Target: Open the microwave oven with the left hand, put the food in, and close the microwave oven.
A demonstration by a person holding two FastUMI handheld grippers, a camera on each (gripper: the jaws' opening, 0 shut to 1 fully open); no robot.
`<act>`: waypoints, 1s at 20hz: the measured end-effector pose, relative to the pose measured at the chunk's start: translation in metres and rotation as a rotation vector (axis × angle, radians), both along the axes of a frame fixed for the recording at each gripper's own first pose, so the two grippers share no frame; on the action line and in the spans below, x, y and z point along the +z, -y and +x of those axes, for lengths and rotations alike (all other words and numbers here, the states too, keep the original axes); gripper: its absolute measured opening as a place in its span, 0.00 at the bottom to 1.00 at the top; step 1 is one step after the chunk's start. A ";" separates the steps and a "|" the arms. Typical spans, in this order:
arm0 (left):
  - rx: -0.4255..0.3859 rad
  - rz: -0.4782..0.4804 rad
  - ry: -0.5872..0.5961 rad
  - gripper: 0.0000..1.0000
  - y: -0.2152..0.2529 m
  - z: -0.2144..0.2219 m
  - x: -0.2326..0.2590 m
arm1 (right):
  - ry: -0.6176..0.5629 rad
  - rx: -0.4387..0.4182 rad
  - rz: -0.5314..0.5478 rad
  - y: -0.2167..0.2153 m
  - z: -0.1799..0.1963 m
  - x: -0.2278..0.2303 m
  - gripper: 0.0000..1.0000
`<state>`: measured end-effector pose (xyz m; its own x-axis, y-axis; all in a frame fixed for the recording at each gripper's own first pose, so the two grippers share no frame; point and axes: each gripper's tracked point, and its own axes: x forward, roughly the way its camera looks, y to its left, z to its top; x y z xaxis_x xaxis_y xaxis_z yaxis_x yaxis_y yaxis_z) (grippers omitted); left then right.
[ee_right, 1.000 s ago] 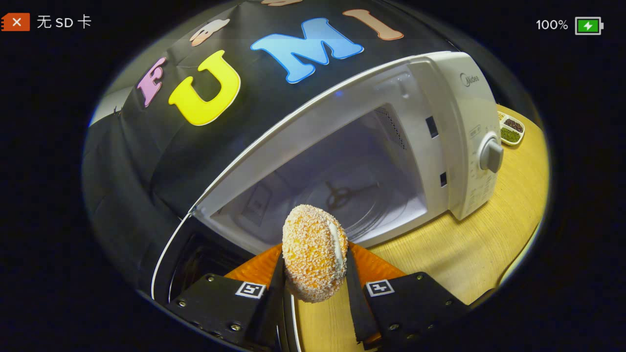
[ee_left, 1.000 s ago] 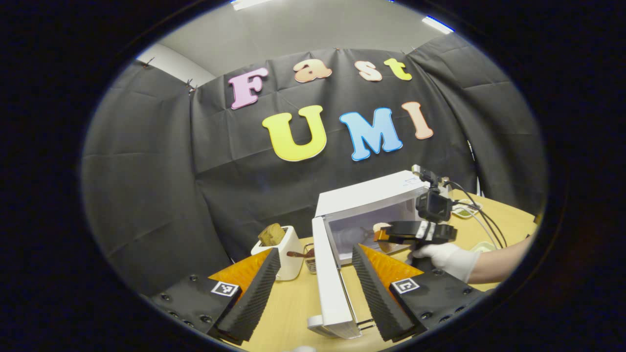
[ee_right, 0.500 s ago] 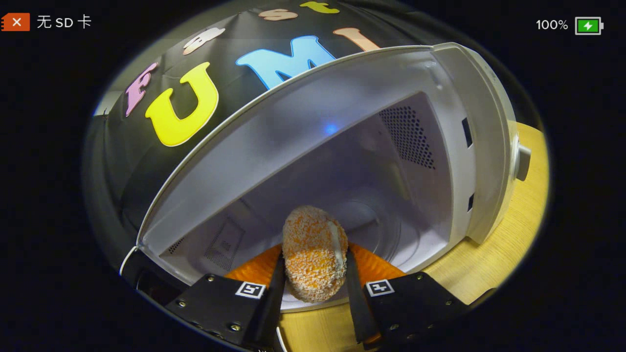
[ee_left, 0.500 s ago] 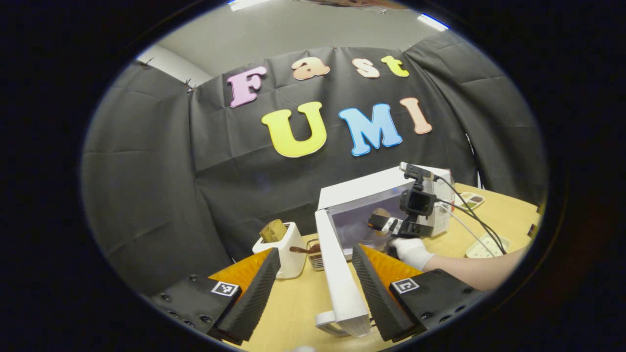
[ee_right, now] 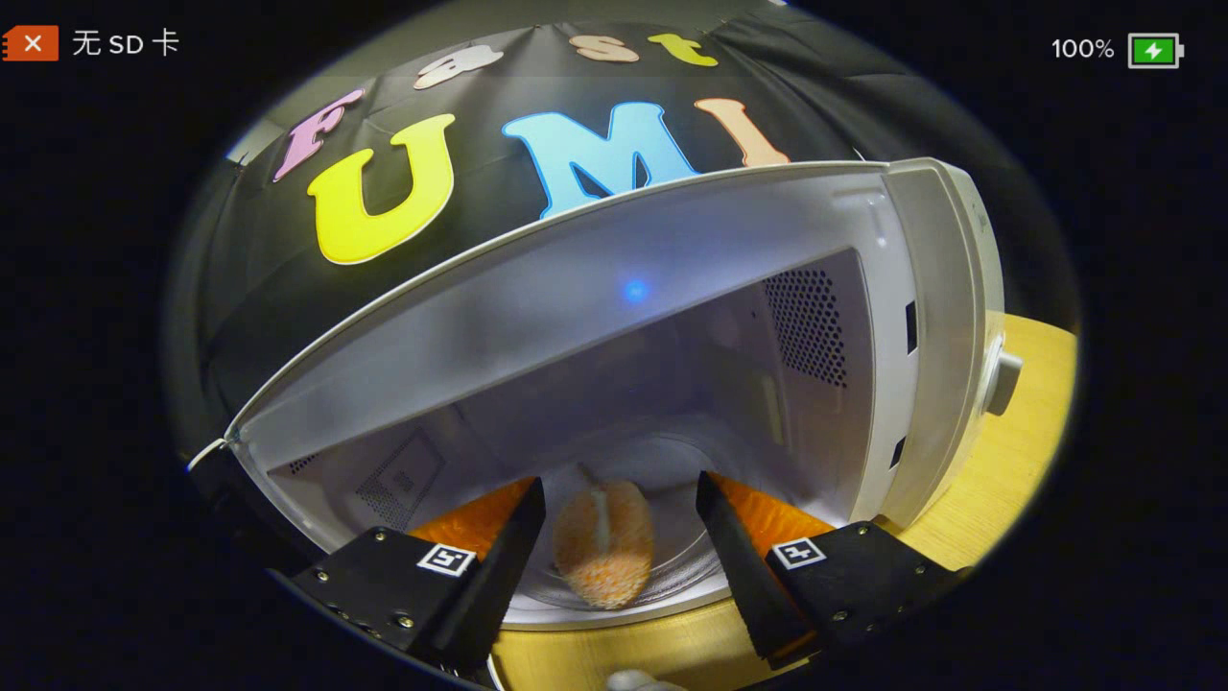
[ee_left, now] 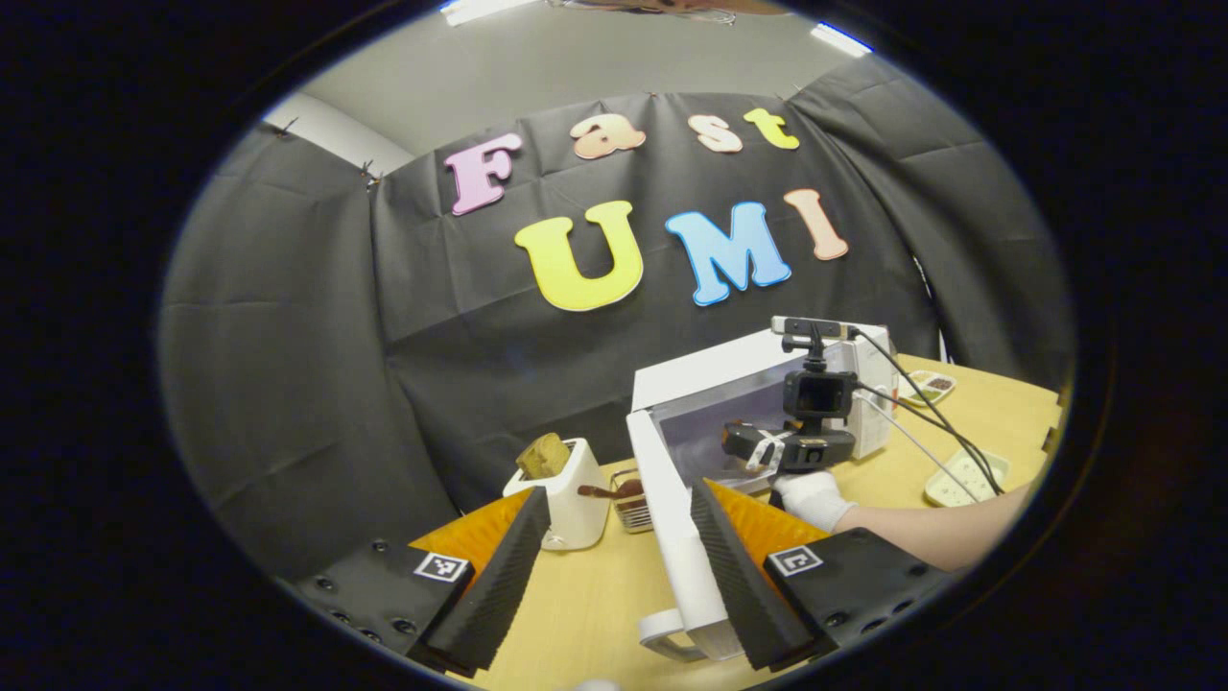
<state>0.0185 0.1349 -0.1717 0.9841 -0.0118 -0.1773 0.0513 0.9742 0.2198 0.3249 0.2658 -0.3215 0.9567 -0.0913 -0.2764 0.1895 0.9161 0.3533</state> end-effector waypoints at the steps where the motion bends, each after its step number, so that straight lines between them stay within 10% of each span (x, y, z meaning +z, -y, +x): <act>1: 0.001 0.005 0.005 1.00 -0.001 0.000 0.001 | -0.021 -0.002 0.006 0.003 -0.003 -0.003 0.96; 20: 0.134 -0.024 0.006 1.00 -0.057 -0.008 -0.003 | 0.068 0.166 -0.264 0.090 -0.154 0.141 0.97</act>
<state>0.0107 0.1919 -0.1748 0.9781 0.1158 -0.1729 -0.0810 0.9772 0.1962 0.1709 0.1755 -0.1809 0.9801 0.0073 -0.1984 0.0140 0.9943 0.1059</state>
